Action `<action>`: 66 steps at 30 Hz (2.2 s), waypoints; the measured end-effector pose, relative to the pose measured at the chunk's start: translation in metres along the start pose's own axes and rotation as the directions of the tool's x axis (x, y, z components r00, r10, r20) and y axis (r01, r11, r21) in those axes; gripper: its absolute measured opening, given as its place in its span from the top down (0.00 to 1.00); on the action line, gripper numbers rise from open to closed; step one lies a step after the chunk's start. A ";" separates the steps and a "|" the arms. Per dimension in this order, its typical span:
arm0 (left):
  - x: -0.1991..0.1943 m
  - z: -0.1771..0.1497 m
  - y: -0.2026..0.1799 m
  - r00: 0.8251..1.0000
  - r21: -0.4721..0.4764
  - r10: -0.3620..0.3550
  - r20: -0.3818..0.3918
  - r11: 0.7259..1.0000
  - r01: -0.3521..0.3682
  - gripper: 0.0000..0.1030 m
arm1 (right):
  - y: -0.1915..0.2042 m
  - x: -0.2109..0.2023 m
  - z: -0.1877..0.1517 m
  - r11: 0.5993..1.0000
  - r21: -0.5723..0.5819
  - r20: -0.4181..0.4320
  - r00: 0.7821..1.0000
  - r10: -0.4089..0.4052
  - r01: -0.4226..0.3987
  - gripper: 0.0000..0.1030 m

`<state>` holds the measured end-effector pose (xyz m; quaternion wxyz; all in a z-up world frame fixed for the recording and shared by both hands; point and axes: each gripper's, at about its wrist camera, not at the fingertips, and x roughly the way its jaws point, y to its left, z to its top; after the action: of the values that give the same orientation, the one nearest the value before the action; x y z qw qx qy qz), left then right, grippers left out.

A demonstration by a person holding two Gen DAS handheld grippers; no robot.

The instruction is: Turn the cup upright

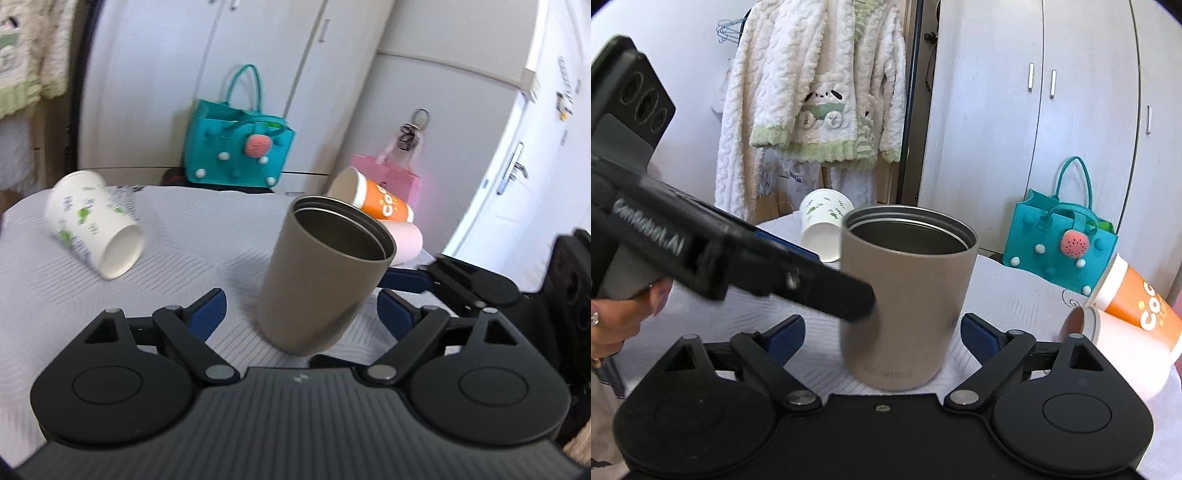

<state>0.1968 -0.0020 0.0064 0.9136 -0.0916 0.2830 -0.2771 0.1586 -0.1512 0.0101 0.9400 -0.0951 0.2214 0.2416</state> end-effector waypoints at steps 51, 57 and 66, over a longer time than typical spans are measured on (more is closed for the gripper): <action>-0.125 -0.040 -0.103 0.887 0.045 0.460 0.039 0.886 -0.462 0.00 | 0.033 -0.164 -0.009 0.868 0.294 -0.087 0.916 -0.392 0.400 0.00; -0.122 -0.042 -0.104 0.881 0.049 0.472 0.022 0.880 -0.472 0.00 | 0.033 -0.160 -0.011 0.858 0.319 -0.095 0.915 -0.393 0.402 0.00; -0.130 -0.053 -0.100 0.871 0.013 0.491 0.014 0.871 -0.492 0.00 | 0.034 -0.153 -0.011 0.851 0.304 -0.111 0.903 -0.415 0.428 0.00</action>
<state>0.0319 -0.0130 0.0564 0.9562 -0.0106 0.2902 -0.0376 0.0174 -0.1878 0.0681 0.9679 0.0081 0.2509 -0.0115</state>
